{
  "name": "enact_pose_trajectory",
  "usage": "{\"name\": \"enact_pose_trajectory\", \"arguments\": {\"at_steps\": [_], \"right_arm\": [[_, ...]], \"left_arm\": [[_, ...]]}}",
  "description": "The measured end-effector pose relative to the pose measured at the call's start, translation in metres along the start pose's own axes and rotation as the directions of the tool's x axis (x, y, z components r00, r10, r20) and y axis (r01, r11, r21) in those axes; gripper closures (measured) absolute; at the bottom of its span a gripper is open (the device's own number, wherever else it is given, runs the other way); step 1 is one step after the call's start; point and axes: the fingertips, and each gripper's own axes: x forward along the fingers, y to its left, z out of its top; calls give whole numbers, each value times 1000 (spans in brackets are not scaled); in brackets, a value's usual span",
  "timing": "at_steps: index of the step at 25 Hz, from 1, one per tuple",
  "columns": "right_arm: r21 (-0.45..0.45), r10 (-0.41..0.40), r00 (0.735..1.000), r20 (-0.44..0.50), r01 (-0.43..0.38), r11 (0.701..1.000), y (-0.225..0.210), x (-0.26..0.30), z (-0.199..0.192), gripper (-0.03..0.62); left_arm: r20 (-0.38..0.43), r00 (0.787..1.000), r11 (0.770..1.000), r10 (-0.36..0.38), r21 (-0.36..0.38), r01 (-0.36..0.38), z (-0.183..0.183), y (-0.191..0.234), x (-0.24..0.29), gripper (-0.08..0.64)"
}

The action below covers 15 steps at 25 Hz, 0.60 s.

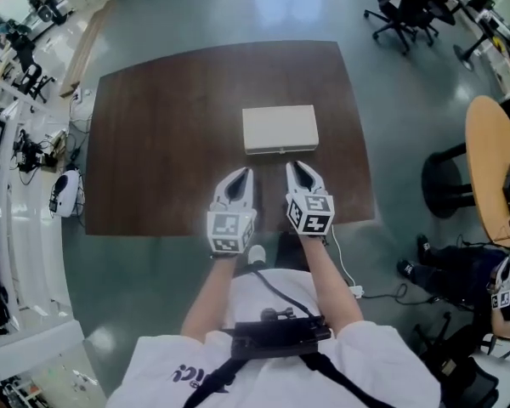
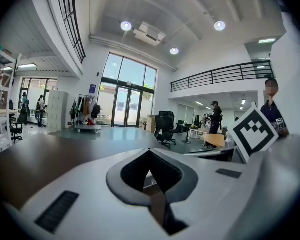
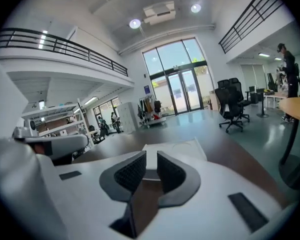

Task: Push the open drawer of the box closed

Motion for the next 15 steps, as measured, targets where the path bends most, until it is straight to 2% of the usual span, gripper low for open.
{"name": "enact_pose_trajectory", "arguments": {"at_steps": [3, 8, 13, 15], "right_arm": [[-19, 4, 995, 103, -2, 1000, 18, -27, 31, 520], [-75, 44, 967, 252, -26, 997, 58, -64, 86, 520], [-98, 92, 939, 332, -62, 993, 85, -89, 109, 520], [-103, 85, 934, 346, -52, 993, 89, -93, 112, 563]], "left_arm": [[61, 998, 999, -21, 31, 19, 24, -7, -15, 563], [143, 989, 998, -32, 57, 24, 67, -9, -38, 563], [192, 981, 996, -23, 89, 6, 84, -9, -59, 563], [208, 978, 995, -26, 100, 5, 88, -8, -65, 563]]}}
